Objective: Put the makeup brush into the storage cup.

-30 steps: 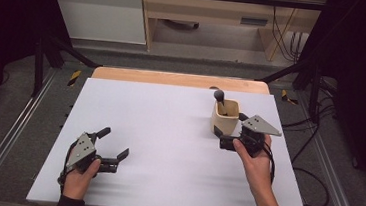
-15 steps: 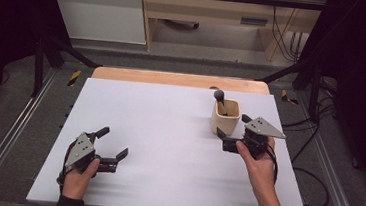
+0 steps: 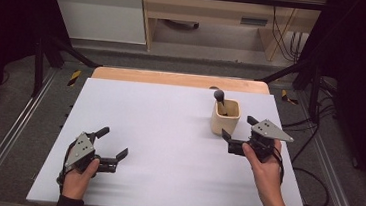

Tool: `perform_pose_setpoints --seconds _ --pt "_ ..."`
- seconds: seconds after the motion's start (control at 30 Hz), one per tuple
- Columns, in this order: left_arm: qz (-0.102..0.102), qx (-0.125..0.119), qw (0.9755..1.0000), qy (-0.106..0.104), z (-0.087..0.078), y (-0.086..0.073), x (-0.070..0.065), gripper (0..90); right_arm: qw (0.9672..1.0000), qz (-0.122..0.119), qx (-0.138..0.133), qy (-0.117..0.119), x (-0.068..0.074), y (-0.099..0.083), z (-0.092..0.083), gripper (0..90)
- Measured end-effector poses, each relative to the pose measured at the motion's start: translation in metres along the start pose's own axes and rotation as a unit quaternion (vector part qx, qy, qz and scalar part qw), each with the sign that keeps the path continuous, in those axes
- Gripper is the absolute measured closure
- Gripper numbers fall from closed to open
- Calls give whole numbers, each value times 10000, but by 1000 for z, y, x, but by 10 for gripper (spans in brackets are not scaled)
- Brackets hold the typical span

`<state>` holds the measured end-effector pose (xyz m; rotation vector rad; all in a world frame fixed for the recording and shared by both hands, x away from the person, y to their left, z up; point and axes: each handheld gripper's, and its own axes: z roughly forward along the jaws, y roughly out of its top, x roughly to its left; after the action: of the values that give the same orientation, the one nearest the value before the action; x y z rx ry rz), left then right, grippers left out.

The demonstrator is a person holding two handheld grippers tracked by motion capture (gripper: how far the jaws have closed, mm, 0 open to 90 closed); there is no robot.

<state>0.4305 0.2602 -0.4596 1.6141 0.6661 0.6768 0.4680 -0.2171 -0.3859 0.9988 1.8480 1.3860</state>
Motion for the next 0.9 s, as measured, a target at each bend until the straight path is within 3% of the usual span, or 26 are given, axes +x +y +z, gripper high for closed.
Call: perform_pose_setpoints --seconds 0.3,0.9 --pt "21 5 10000 -7 0 0 0 14 9999 -94 -86 10 2 2 -11 33" --pt "10 -26 10000 -10 -1 1 -1 14 9993 -151 -275 -185 -5 -8 -26 34"
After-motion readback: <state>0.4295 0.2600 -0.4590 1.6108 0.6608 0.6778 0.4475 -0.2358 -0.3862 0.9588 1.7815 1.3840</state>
